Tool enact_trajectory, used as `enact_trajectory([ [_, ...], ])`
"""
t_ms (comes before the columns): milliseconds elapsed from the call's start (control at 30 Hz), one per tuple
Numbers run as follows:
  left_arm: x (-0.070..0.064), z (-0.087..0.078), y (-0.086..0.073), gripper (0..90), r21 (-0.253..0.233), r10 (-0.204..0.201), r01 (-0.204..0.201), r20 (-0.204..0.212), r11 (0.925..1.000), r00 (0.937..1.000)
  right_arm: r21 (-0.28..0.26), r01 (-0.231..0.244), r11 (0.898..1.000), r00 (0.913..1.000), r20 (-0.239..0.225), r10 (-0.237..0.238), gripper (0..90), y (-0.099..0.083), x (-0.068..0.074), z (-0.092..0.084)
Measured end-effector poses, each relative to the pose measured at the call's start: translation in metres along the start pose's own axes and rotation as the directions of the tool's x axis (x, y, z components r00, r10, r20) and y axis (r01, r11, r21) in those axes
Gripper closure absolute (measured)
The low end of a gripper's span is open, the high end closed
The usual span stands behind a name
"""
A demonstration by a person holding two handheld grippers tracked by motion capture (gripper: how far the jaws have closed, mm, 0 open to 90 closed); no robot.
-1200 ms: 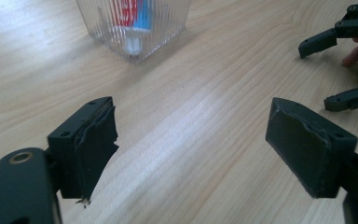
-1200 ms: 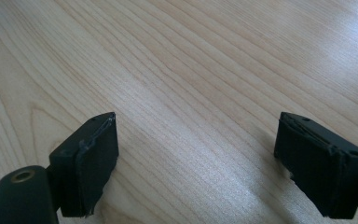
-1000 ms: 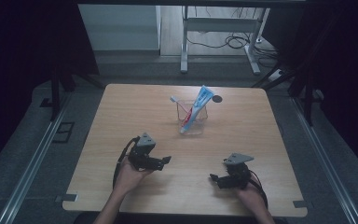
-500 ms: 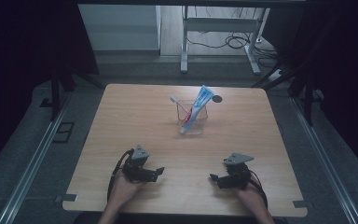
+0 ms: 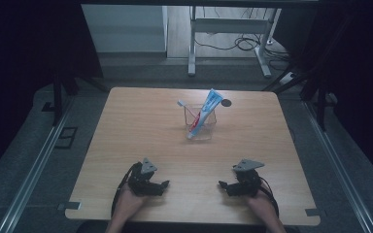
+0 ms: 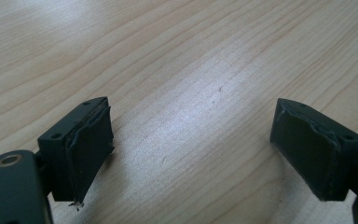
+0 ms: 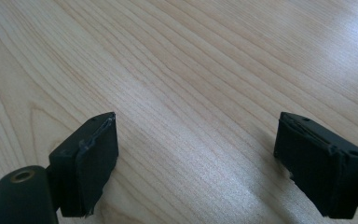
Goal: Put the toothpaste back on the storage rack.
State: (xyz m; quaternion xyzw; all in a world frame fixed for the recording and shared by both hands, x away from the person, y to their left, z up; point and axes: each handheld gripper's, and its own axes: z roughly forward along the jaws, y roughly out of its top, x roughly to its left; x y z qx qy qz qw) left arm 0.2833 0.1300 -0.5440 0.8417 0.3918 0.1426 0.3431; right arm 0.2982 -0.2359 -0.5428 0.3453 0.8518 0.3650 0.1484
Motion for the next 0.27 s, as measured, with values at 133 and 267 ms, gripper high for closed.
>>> enact_trajectory([
  [133, 0.0002, -0.0001, 0.0, 12.7, 0.001, 0.001, -0.001, 0.0, 1.0, 1.0, 0.0, -0.005, 1.0, 1.0, 0.002, 0.005, 13.4, -0.0001, 0.0005, -0.0001],
  [267, 0.0001, -0.0002, -0.0002, 12.7, 0.001, -0.002, 0.002, -0.004, 1.0, 1.0, 0.0, -0.007, 1.0, 1.0, 0.003, 0.007, 13.4, -0.0002, 0.0007, -0.0002],
])
